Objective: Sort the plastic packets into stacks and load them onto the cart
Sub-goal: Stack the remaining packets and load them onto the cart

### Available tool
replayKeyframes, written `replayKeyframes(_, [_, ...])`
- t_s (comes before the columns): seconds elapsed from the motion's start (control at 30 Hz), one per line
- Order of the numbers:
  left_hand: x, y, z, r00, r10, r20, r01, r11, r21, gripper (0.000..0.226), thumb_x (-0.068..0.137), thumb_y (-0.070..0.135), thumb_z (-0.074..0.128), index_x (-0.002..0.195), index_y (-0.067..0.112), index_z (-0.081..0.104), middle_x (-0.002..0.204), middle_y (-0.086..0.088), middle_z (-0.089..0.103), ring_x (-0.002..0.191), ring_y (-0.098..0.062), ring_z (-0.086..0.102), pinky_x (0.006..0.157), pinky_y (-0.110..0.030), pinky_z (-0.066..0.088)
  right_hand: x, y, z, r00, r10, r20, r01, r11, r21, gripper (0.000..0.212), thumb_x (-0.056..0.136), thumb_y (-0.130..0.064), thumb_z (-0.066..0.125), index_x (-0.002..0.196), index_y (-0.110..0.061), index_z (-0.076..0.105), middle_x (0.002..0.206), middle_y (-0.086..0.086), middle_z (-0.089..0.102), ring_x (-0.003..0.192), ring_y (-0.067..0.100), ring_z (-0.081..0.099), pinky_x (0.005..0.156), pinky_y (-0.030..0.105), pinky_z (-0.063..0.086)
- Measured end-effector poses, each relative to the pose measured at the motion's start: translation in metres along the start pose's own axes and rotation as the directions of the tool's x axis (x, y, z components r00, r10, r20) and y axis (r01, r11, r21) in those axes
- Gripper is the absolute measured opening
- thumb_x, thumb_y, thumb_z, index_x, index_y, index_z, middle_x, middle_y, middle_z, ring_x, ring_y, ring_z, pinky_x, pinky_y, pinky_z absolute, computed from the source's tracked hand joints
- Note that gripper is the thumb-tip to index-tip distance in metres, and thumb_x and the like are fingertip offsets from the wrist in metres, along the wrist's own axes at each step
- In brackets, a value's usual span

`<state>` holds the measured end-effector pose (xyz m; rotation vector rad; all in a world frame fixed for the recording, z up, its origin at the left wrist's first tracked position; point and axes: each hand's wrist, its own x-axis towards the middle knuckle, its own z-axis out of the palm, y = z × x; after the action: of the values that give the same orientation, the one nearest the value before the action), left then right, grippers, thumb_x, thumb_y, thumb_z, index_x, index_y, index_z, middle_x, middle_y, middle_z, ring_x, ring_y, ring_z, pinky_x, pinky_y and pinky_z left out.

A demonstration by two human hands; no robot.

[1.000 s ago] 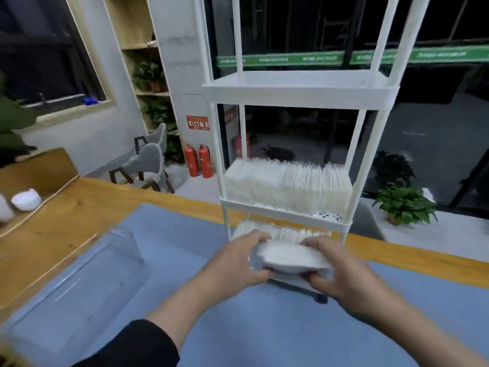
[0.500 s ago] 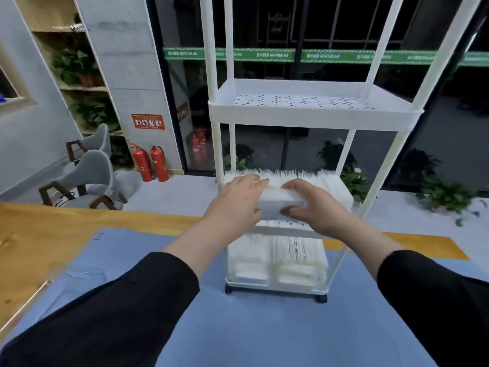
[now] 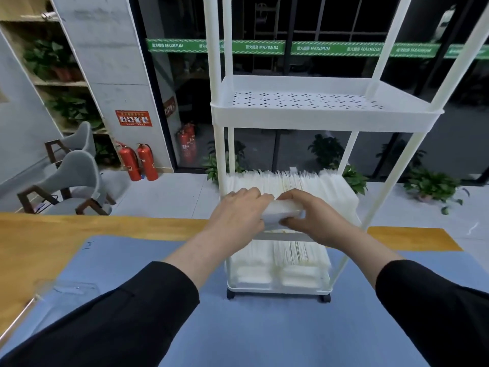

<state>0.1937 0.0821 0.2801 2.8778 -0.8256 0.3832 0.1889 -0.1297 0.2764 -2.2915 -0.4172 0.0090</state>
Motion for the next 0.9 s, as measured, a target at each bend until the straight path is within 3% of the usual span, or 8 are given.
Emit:
replayKeyframes(0.17, [0.0,0.003,-0.009,0.993,-0.009,0.115,0.019,0.996,-0.087,0.049,0.094,0.022,0.053,0.142,0.027,0.043,0.117,0.0,0.05,0.095,-0.021,0.052,0.069,-0.032,0.038,-0.003,0.002,-0.003,0.998,0.035,0.059,-0.035,0.999,0.007,0.034,0.088,-0.019,0.075,0.111,-0.037,0.058,0.102,-0.02,0.061,0.09,-0.007,0.055,0.073,0.009,0.043])
replayKeyframes(0.43, [0.012,0.003,-0.003,0.992,-0.052,0.113,0.057,0.998,-0.033,0.046,0.089,0.013,0.055,0.134,0.021,0.047,0.11,-0.003,0.051,0.097,-0.024,0.05,0.07,-0.033,0.032,0.009,0.01,0.005,1.0,0.0,-0.001,0.0,0.998,0.069,0.036,0.087,-0.014,0.076,0.109,-0.037,0.06,0.103,-0.016,0.064,0.093,0.001,0.058,0.078,0.018,0.045])
replayKeyframes(0.6, [0.018,0.001,-0.007,0.998,-0.037,0.049,0.039,0.999,-0.028,0.04,0.089,0.013,0.054,0.128,0.019,0.052,0.106,-0.003,0.053,0.092,-0.027,0.052,0.073,-0.039,0.043,0.012,0.012,0.002,0.997,-0.01,-0.073,0.017,0.995,0.096,0.033,0.087,-0.014,0.076,0.109,-0.032,0.061,0.102,-0.012,0.065,0.09,0.002,0.059,0.074,0.014,0.047])
replayKeyframes(0.77, [0.014,0.001,0.014,0.994,-0.047,0.097,0.039,0.996,0.083,0.038,0.088,0.004,0.055,0.121,0.022,0.053,0.095,0.004,0.044,0.083,-0.021,0.037,0.077,-0.033,0.029,0.011,0.022,0.018,0.999,-0.043,-0.017,0.041,0.996,-0.079,0.035,0.086,-0.021,0.076,0.116,-0.03,0.061,0.11,-0.012,0.061,0.101,0.011,0.055,0.089,0.03,0.044])
replayKeyframes(0.9, [0.013,0.0,0.023,0.993,-0.084,0.083,0.074,0.99,0.124,0.041,0.088,0.002,0.055,0.123,0.023,0.056,0.098,0.001,0.052,0.088,-0.023,0.048,0.079,-0.034,0.034,0.009,0.031,0.03,0.991,-0.124,-0.056,0.099,0.938,-0.332,0.049,0.089,-0.034,0.07,0.135,-0.024,0.057,0.126,-0.007,0.054,0.114,0.016,0.045,0.102,0.038,0.038])
